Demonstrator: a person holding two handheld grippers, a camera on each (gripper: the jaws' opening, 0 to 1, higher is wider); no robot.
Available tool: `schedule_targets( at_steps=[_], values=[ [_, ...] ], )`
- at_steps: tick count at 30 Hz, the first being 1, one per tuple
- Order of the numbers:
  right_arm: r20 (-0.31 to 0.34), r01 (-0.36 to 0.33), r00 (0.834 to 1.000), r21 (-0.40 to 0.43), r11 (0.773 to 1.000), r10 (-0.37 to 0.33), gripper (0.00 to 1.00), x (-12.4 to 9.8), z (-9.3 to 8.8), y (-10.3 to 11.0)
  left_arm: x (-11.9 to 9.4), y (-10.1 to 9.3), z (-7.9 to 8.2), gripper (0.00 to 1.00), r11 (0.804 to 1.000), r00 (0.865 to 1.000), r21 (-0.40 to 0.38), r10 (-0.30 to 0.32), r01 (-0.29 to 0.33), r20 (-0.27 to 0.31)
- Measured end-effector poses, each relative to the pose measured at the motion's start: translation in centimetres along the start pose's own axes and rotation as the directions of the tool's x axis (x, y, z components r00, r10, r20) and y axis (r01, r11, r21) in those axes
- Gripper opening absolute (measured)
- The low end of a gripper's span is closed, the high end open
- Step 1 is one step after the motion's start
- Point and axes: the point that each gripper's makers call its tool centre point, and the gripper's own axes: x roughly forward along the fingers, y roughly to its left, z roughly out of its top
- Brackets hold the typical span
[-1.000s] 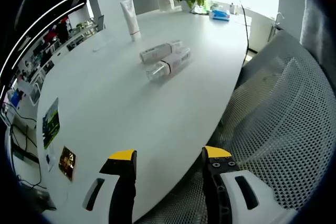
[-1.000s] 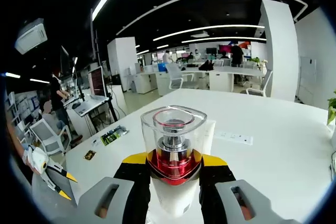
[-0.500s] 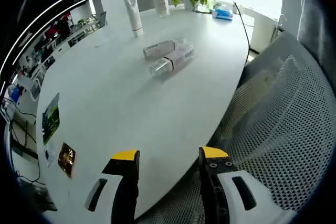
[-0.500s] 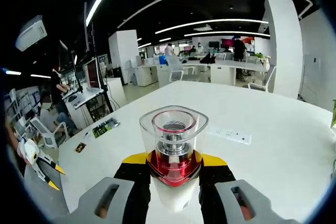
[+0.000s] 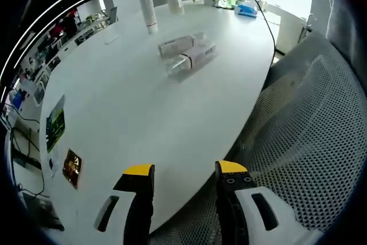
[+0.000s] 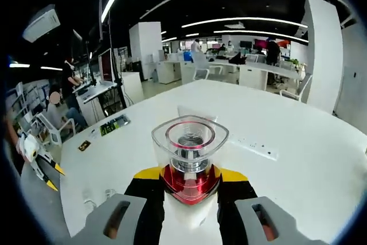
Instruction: Arrange the skincare products in the storage area until every visible bottle or jar stands upright without overlapping.
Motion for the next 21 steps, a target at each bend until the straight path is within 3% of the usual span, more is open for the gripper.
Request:
schedule_targets(
  at_steps=[21],
  values=[
    [-0.063, -0.007, 0.998, -0.062, 0.998, 0.003, 0.3, 2.6, -1.4, -3.0, 0.0, -0.1, -0.6, 0.34, 1.0, 1.0, -0.013, -0.011, 0.01, -0.016]
  ],
)
